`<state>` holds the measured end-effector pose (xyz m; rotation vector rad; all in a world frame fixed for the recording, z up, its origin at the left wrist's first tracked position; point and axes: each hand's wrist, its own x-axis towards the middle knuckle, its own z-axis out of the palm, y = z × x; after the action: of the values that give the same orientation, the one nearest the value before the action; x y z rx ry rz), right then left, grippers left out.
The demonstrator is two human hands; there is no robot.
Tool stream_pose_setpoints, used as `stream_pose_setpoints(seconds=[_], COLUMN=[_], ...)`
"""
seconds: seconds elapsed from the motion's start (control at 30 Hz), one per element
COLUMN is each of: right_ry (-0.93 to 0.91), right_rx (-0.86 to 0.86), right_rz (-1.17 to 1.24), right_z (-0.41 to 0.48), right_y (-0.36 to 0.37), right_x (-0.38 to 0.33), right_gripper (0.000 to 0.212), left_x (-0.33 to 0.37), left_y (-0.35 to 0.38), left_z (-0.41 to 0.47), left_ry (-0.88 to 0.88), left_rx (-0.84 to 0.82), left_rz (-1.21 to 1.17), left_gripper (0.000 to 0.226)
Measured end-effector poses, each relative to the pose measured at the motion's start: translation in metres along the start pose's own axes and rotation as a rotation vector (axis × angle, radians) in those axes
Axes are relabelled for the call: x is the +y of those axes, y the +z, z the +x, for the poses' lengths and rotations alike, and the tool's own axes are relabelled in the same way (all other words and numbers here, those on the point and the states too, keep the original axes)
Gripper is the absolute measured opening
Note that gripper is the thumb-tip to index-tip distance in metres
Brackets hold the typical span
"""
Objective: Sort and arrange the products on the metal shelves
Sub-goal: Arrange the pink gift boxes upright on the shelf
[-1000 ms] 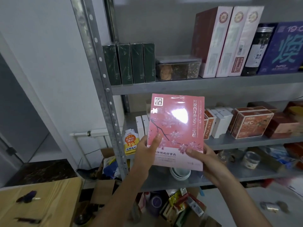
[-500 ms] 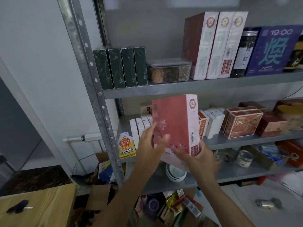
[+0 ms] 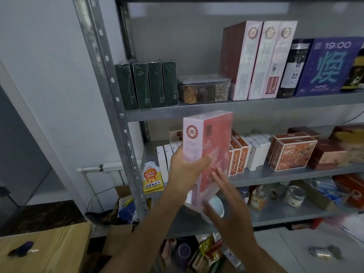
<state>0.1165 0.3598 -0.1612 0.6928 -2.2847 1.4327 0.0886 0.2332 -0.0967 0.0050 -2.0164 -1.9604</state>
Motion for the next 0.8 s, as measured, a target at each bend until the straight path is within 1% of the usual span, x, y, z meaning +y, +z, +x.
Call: stream_pose_setpoints(seconds=[0.03, 0.1, 0.17, 0.2, 0.23, 0.3, 0.33, 0.37, 0.4, 0.43, 0.47, 0.5, 0.53, 0.6, 0.67, 0.73, 0.77, 0.8], right_ry=[-0.032, -0.09, -0.213, -0.303, -0.389, -0.487, -0.506, -0.515, -0.5, -0.476, -0.475, -0.528, -0.619, -0.742, -0.775, -0.809, -0.827, -0.834], right_rx=[0.05, 0.154, 0.15, 0.089, -0.014, -0.258, -0.35, -0.407, -0.44, -0.453, -0.437, -0.385, -0.326, -0.2, -0.1, -0.012, 0.049, 0.115], right_rz=[-0.014, -0.034, -0.104, -0.18, -0.266, -0.403, -0.447, -0.488, -0.511, -0.511, -0.516, -0.534, -0.573, -0.605, -0.598, -0.623, -0.649, -0.682], right_z=[0.008, 0.037, 0.073, 0.09, 0.107, 0.13, 0.137, 0.141, 0.144, 0.146, 0.148, 0.149, 0.15, 0.152, 0.156, 0.162, 0.164, 0.167], right_y=[-0.013, -0.045, -0.076, -0.091, -0.105, -0.122, -0.126, -0.126, -0.125, -0.124, -0.126, -0.127, -0.129, -0.135, -0.144, -0.154, -0.16, -0.166], right_x=[0.007, 0.006, -0.004, -0.008, -0.014, -0.026, -0.03, -0.034, -0.037, -0.039, -0.04, -0.042, -0.043, -0.051, -0.062, -0.073, -0.078, -0.083], right_gripper=[0.071, 0.082, 0.097, 0.103, 0.108, 0.108, 0.101, 0.091, 0.082, 0.077, 0.076, 0.079, 0.082, 0.083, 0.086, 0.086, 0.085, 0.082], left_x=[0.003, 0.009, 0.015, 0.018, 0.021, 0.026, 0.029, 0.031, 0.034, 0.036, 0.038, 0.042, 0.045, 0.051, 0.057, 0.062, 0.065, 0.068], left_y=[-0.007, -0.02, -0.029, -0.031, -0.033, -0.036, -0.037, -0.037, -0.037, -0.037, -0.036, -0.035, -0.033, -0.031, -0.028, -0.027, -0.028, -0.03], left_z=[0.001, 0.004, 0.008, 0.01, 0.011, 0.014, 0.016, 0.017, 0.018, 0.019, 0.019, 0.02, 0.02, 0.023, 0.027, 0.033, 0.038, 0.043], left_ry=[0.007, 0.019, 0.023, 0.028, 0.036, 0.066, 0.081, 0.092, 0.103, 0.121, 0.142, 0.168, 0.204, 0.318, 0.434, 0.513, 0.562, 0.613], left_rx=[-0.032, -0.121, -0.213, -0.258, -0.304, -0.403, -0.446, -0.476, -0.493, -0.503, -0.505, -0.5, -0.485, -0.412, -0.33, -0.303, -0.283, -0.231], left_rz=[0.016, 0.058, 0.118, 0.142, 0.157, 0.181, 0.193, 0.199, 0.199, 0.203, 0.206, 0.205, 0.197, 0.196, 0.283, 0.354, 0.38, 0.416], left_gripper=[0.023, 0.03, 0.039, 0.041, 0.044, 0.052, 0.055, 0.057, 0.057, 0.054, 0.052, 0.05, 0.051, 0.062, 0.078, 0.095, 0.1, 0.099])
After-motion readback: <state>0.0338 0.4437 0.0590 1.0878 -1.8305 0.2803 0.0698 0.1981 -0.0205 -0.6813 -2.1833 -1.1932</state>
